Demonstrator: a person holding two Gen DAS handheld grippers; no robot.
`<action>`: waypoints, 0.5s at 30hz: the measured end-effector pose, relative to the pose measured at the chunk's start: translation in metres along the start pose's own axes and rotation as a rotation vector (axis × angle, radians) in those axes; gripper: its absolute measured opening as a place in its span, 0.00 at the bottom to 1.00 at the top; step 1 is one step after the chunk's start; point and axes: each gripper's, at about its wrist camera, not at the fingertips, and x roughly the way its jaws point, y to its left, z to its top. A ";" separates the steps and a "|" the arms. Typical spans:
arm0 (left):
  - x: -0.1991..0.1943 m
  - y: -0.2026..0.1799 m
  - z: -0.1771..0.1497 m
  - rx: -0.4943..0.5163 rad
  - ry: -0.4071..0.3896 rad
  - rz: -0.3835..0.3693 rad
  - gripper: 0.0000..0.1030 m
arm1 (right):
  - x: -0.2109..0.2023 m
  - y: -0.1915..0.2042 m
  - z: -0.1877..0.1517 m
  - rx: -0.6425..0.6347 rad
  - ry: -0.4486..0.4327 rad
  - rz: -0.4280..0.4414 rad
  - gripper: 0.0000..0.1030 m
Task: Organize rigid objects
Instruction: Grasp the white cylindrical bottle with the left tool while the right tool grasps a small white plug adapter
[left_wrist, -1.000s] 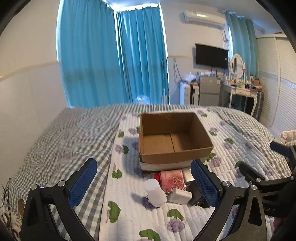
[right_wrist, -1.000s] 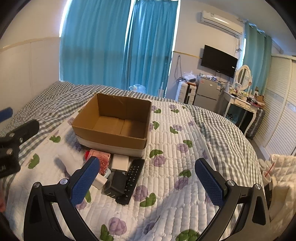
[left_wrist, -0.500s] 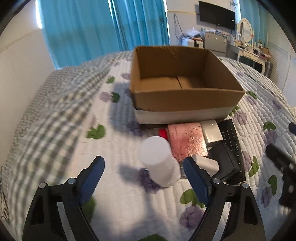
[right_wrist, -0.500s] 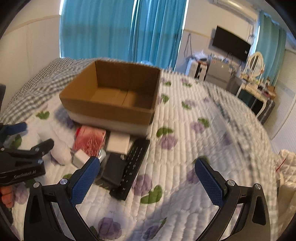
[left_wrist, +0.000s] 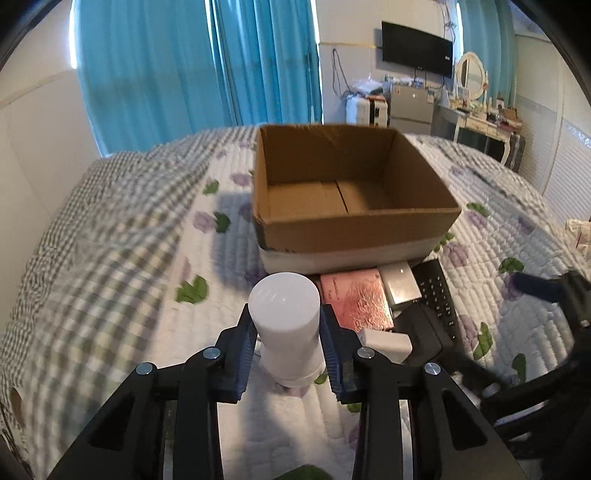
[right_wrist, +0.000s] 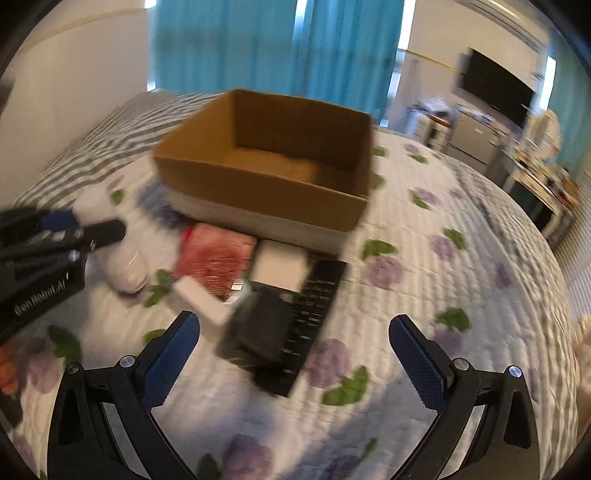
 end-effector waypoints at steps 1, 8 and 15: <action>-0.003 0.003 0.002 0.005 -0.004 0.008 0.33 | 0.001 0.008 0.003 -0.034 0.000 0.022 1.00; -0.009 0.022 0.001 -0.007 -0.010 0.032 0.33 | 0.040 0.054 0.023 -0.220 0.074 0.130 0.87; -0.009 0.025 -0.005 -0.005 -0.017 0.031 0.33 | 0.089 0.068 0.023 -0.243 0.181 0.146 0.65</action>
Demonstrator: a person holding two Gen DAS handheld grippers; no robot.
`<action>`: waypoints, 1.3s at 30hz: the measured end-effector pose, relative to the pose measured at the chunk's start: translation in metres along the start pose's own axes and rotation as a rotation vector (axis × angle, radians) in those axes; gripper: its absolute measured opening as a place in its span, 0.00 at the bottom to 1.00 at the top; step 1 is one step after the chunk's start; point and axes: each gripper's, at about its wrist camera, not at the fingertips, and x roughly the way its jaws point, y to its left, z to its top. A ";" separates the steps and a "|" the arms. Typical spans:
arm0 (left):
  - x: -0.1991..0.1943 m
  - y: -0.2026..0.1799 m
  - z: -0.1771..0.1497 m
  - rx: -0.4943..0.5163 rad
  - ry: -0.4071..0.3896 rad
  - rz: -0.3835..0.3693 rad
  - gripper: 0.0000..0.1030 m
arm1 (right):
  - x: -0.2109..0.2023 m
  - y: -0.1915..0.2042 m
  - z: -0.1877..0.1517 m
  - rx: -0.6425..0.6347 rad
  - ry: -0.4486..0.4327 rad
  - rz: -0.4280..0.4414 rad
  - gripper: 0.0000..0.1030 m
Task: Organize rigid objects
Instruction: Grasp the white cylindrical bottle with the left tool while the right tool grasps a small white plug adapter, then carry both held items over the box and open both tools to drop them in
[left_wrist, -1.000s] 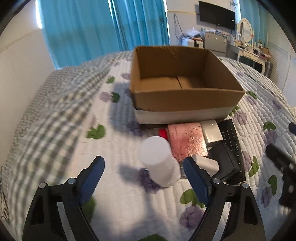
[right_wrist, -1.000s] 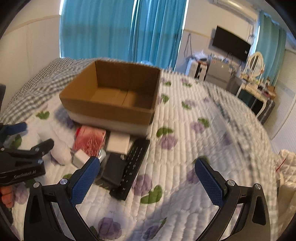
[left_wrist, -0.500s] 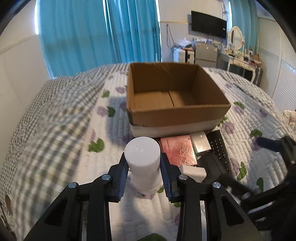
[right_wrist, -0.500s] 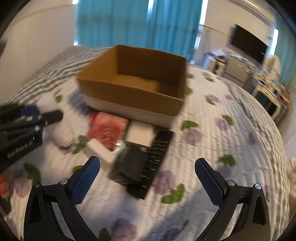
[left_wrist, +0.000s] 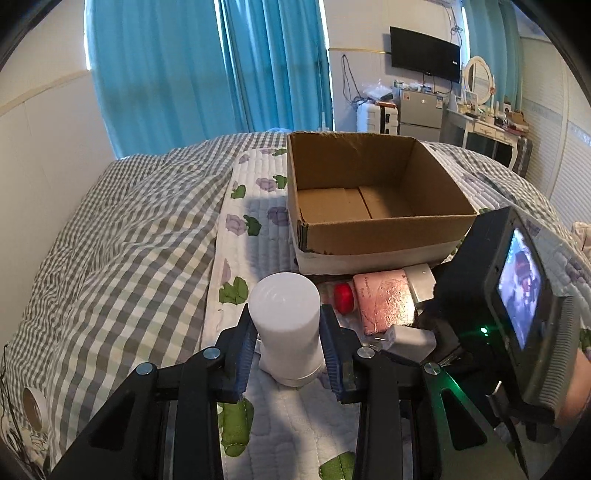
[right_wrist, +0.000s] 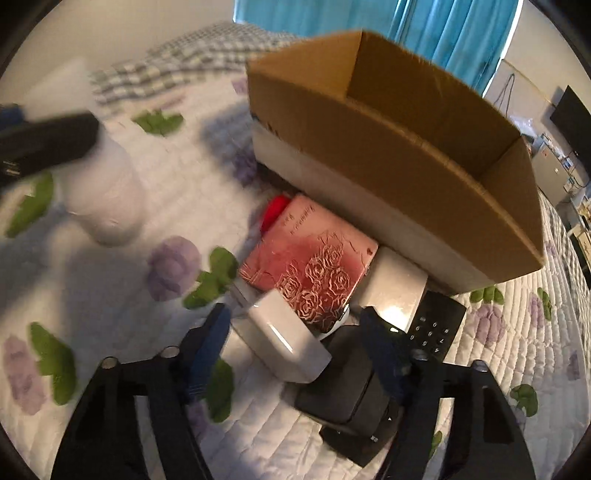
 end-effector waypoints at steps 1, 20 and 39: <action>0.000 0.000 -0.001 0.001 -0.002 0.000 0.33 | 0.002 0.000 0.000 0.012 0.003 0.013 0.62; -0.019 -0.005 0.002 0.007 -0.019 0.015 0.33 | -0.040 0.015 -0.009 0.138 -0.137 0.038 0.23; -0.021 -0.016 0.104 0.045 -0.119 -0.062 0.32 | -0.182 -0.090 0.069 0.188 -0.396 -0.103 0.22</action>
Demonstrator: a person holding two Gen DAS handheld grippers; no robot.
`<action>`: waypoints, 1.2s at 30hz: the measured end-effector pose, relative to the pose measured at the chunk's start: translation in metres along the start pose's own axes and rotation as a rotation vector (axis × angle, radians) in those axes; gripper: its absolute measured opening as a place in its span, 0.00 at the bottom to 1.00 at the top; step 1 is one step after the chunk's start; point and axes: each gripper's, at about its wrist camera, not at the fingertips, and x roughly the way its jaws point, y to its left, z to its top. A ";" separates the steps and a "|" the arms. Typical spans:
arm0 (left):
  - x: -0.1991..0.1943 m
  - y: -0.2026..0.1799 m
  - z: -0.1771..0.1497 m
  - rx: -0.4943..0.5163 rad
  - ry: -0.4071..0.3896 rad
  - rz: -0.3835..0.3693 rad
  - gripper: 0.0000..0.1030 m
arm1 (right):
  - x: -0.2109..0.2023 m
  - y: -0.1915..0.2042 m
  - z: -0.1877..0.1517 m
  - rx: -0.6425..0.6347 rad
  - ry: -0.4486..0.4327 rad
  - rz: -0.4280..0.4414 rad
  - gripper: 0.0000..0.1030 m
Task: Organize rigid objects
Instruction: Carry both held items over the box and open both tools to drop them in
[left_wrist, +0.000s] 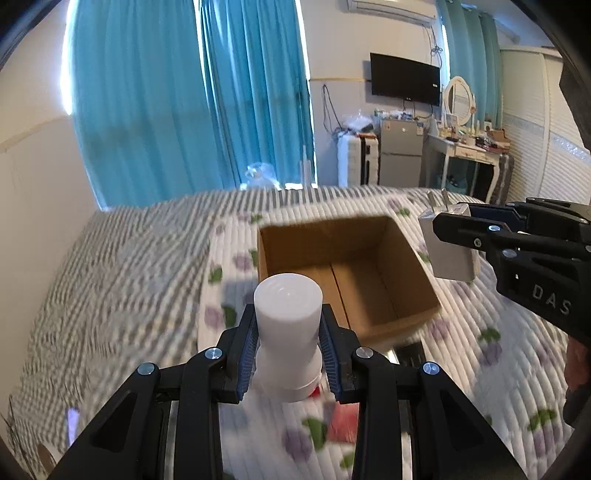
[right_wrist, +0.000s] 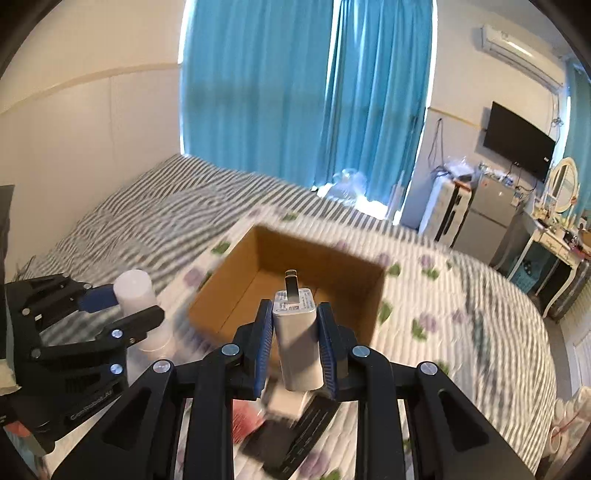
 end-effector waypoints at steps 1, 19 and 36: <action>0.004 0.000 0.008 0.003 -0.007 0.006 0.32 | 0.005 -0.005 0.008 0.007 -0.005 -0.006 0.22; 0.096 -0.016 0.034 0.051 0.020 0.047 0.32 | 0.186 -0.052 -0.020 0.078 0.289 -0.044 0.21; 0.139 -0.034 0.042 0.051 0.072 0.010 0.32 | 0.116 -0.086 -0.003 0.056 0.161 -0.158 0.51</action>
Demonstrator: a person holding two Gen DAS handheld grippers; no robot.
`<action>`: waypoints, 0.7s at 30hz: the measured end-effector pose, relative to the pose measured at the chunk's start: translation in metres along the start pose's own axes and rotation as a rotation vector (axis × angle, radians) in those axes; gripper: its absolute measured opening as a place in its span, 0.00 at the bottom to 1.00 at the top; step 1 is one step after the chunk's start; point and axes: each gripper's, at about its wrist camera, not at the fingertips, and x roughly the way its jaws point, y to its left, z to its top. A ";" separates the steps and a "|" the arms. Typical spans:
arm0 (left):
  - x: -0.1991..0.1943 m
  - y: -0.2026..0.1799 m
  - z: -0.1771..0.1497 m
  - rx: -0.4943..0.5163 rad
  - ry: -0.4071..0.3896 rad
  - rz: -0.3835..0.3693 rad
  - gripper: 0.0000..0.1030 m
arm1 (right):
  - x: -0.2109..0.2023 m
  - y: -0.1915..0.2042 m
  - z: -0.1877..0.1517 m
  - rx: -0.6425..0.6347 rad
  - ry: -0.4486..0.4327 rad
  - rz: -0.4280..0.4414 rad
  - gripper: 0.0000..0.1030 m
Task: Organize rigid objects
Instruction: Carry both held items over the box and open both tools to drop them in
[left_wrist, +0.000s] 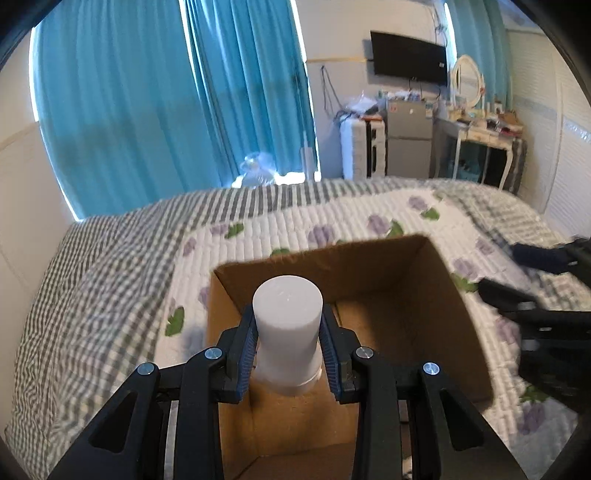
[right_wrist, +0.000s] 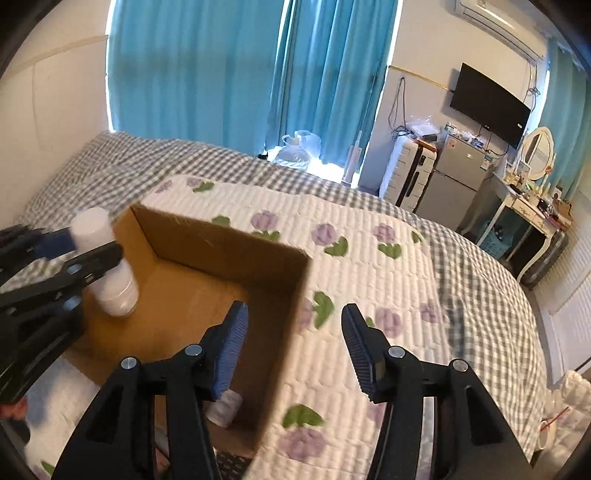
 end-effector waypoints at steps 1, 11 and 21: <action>0.007 -0.002 -0.004 0.000 0.012 -0.004 0.32 | 0.001 -0.002 -0.004 0.001 0.003 -0.003 0.51; -0.009 -0.006 -0.012 -0.006 -0.039 0.017 0.87 | 0.008 -0.015 -0.022 0.041 0.015 -0.002 0.51; -0.113 0.012 -0.026 -0.005 -0.166 0.000 1.00 | -0.090 -0.004 -0.032 0.046 -0.066 -0.033 0.73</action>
